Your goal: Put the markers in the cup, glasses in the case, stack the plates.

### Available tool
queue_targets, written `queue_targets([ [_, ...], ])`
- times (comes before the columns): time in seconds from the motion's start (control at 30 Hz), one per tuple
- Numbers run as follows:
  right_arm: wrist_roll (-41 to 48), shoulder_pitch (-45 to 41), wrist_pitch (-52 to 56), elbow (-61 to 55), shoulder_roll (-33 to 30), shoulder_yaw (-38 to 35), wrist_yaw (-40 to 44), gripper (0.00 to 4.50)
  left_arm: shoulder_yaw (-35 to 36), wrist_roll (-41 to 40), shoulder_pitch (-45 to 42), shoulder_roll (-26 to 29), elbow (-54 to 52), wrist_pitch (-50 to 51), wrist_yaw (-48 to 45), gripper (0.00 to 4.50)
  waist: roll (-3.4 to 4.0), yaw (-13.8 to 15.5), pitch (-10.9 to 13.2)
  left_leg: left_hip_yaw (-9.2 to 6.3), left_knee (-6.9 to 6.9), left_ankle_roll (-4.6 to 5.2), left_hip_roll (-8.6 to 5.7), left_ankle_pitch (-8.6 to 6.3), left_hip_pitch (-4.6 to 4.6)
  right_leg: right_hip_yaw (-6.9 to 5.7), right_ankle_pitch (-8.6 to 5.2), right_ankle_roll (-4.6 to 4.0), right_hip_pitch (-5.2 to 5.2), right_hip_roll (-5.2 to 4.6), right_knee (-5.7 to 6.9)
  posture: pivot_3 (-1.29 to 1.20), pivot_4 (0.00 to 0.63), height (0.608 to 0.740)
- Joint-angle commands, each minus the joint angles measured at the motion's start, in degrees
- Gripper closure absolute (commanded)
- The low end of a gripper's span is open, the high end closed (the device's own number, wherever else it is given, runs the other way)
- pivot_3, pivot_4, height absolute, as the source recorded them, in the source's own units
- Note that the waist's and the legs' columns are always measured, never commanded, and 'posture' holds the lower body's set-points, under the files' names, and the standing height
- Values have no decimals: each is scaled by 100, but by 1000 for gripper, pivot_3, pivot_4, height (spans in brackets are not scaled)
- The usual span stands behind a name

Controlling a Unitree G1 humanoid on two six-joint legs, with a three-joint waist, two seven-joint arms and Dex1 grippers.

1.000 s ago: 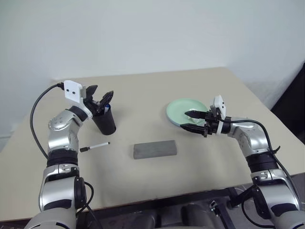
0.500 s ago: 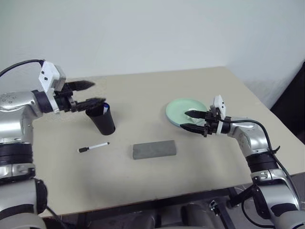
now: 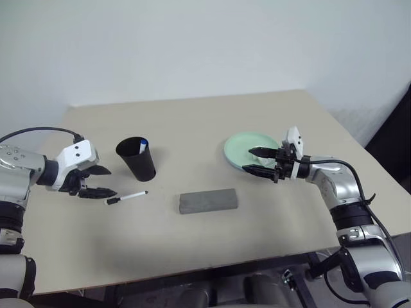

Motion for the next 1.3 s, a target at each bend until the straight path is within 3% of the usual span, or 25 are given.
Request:
queue_targets([
  [0.03, -4, -178, -147, -15, 27, -61, -16, 805, -77, 185, -199, -68, 275, -173, -63, 753, 0, 2, 0, 0, -1, 0, 0, 0, 0, 0, 0, 0, 0, 0, 0, 0, 0, 740],
  [0.53, -72, -285, -262, 154, 6, -74, 54, 805, -698, 1260, -1301, -980, 2263, -1045, 361, 753, -5, -1, -3, 3, 1, 11, -2, 6, -1, 1, 1, 1, 0, -2, 0, 0, 0, 740],
  [1.07, -57, -219, -229, 38, -32, -90, -9, 805, -914, 1675, -1240, -1262, 2588, -1337, 157, 753, -7, -1, -3, 3, 3, 22, -1, 11, -1, 1, 1, 1, 1, -4, 3, 0, 0, 740],
  [1.2, -58, -228, -223, 42, -30, -89, -14, 805, -902, 1660, -1209, -1275, 2573, -1342, 77, 1608, -7, 0, -3, 3, 5, 22, -1, 12, 0, 0, 1, 1, 2, -4, 6, 0, 0, 740],
  [1.3, -60, -231, -220, 43, -23, -85, -20, 805, -885, 1622, -1165, -1280, 2550, -1334, -21, 2647, -7, -1, -3, 3, 8, 22, -1, 12, 0, 0, 1, 1, 3, -4, 7, 0, 0, 740],
])
